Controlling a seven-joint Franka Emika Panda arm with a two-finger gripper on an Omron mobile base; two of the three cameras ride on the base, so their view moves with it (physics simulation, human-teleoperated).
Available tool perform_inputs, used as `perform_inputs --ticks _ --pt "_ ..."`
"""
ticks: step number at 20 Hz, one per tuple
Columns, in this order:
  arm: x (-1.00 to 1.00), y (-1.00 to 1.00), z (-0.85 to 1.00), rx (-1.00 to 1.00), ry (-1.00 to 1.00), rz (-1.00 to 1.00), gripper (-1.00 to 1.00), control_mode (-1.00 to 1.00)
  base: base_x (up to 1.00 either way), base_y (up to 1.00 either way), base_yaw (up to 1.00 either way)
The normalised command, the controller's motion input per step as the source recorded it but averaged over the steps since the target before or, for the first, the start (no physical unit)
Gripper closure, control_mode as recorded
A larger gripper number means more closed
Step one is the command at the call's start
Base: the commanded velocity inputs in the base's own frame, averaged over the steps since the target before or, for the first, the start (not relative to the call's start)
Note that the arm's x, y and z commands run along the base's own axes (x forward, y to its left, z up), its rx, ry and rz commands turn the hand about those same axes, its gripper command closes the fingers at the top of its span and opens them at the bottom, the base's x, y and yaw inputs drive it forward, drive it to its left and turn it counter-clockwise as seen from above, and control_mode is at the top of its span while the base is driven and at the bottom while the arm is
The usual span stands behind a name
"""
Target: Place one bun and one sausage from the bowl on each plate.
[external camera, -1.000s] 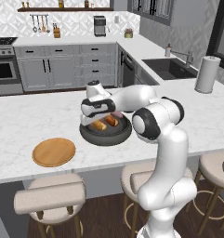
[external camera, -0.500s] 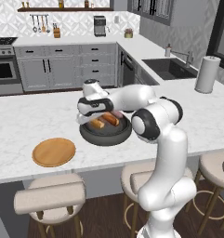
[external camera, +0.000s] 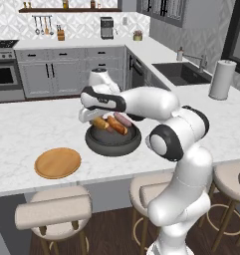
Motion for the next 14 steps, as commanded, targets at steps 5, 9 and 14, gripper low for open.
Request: perform_inputs --ticks 5,9,14 --pt "-0.2 0.23 0.07 0.1 0.0 0.04 1.0 -1.0 0.0 0.0 0.0" --pt "-0.5 0.99 -0.06 0.03 0.01 0.16 1.0 -1.0 0.0 0.0 0.0" --pt "-0.88 1.0 -0.47 -0.01 0.0 0.14 1.0 -1.0 0.0 0.0 0.0"
